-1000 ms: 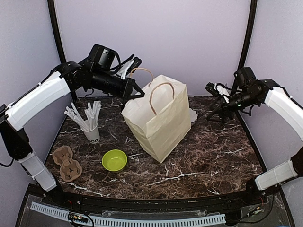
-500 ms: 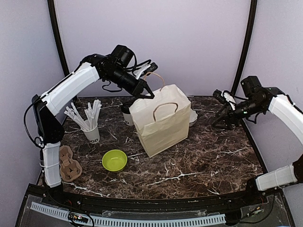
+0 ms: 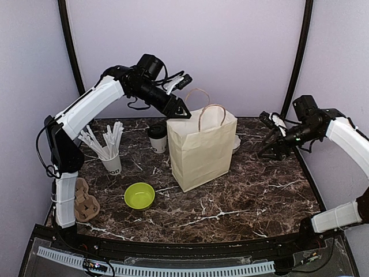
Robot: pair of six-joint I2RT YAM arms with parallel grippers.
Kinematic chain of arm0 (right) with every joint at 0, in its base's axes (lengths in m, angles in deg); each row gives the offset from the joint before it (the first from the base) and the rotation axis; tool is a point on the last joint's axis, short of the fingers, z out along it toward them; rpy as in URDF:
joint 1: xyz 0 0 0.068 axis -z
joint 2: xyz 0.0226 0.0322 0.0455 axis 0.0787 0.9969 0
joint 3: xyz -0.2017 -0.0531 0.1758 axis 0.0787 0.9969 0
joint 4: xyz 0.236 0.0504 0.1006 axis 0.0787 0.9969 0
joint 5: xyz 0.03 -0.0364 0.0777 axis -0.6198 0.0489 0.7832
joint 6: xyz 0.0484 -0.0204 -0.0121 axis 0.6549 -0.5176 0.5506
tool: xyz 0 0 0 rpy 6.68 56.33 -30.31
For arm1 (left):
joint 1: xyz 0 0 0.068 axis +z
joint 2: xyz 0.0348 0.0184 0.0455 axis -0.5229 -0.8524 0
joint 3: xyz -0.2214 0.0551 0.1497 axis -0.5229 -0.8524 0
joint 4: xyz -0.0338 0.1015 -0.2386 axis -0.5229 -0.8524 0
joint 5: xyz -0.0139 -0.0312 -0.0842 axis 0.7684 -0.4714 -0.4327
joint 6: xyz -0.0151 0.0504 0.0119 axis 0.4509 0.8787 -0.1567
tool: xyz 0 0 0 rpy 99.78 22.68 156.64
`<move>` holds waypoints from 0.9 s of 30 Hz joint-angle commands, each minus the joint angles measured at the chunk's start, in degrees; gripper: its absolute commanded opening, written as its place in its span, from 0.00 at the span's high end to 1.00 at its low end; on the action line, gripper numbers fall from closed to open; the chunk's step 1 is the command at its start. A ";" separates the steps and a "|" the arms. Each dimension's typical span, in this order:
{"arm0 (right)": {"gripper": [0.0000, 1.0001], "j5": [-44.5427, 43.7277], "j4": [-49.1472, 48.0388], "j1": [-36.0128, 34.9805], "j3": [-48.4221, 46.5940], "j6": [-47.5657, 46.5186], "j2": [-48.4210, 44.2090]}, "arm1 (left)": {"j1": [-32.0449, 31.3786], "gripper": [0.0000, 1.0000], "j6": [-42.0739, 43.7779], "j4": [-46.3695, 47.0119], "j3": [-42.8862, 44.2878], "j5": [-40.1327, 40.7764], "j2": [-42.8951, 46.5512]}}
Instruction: Pack the takeout coffee
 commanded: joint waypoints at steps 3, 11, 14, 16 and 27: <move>0.29 3.20 -1.75 0.29 -0.05 0.34 -0.06 | -1.43 0.31 -1.40 2.52 1.23 14.84 7.69; 0.26 4.89 -2.87 0.28 0.26 0.14 0.00 | -2.34 0.30 -13.95 6.61 -23.90 29.58 33.48; 0.26 5.11 -2.64 0.28 -0.21 -0.29 0.57 | -2.36 0.33 -18.95 3.91 -35.85 33.42 42.53; 0.26 5.01 -2.76 0.27 -0.72 -0.47 0.88 | -2.38 0.34 -22.58 2.29 -43.63 36.40 46.90; 0.28 6.23 -1.31 0.29 -3.15 -1.42 2.00 | -2.42 0.43 -45.36 4.83 -80.21 40.29 60.63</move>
